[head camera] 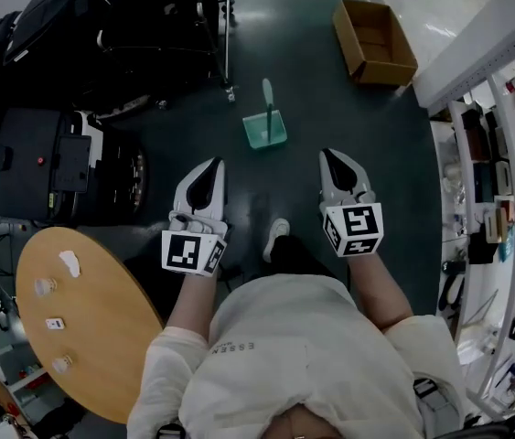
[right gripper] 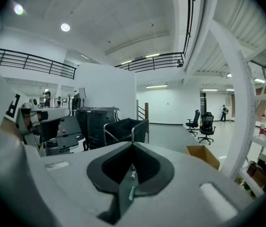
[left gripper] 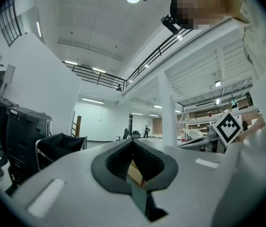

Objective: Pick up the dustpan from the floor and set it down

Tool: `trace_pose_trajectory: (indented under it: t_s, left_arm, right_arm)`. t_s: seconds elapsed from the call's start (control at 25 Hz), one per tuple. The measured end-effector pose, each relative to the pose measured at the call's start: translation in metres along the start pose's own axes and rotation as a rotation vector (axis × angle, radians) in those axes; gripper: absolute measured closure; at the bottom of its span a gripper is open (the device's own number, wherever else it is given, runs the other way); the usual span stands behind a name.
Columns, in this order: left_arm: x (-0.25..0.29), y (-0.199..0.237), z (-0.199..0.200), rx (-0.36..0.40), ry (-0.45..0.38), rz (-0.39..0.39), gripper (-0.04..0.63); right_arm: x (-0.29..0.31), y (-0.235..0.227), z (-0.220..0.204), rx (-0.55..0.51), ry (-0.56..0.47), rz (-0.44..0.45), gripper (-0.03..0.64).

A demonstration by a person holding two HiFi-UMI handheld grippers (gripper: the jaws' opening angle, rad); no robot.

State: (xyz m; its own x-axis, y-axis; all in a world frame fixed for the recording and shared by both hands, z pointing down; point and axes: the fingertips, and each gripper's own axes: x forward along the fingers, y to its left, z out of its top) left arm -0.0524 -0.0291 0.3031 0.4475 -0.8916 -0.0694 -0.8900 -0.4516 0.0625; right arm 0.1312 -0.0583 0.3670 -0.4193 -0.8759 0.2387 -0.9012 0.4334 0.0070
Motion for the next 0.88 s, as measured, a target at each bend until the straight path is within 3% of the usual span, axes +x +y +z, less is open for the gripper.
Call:
trace_pose_trajectory:
  t_s: [0.28, 0.44, 0.76, 0.88]
  left_arm:
    - [-0.091, -0.054, 0.005, 0.011, 0.001, -0.017, 0.578]
    - [-0.13, -0.077, 0.007, 0.023, -0.011, -0.016, 0.578]
    - [-0.172, -0.108, 0.02, 0.02, -0.038, 0.064, 0.578]
    - [-0.185, -0.125, 0.021, 0.007, -0.036, 0.082, 0.578]
  right_arm:
    - [-0.08, 0.036, -0.016, -0.055, 0.018, 0.012, 0.626]
    - [-0.12, 0.052, -0.027, -0.036, 0.036, 0.007, 0.625]
    - [-0.17, 0.073, -0.036, 0.052, 0.054, 0.071, 0.626]
    - [-0.187, 0.077, -0.034, 0.035, 0.049, 0.103, 0.626]
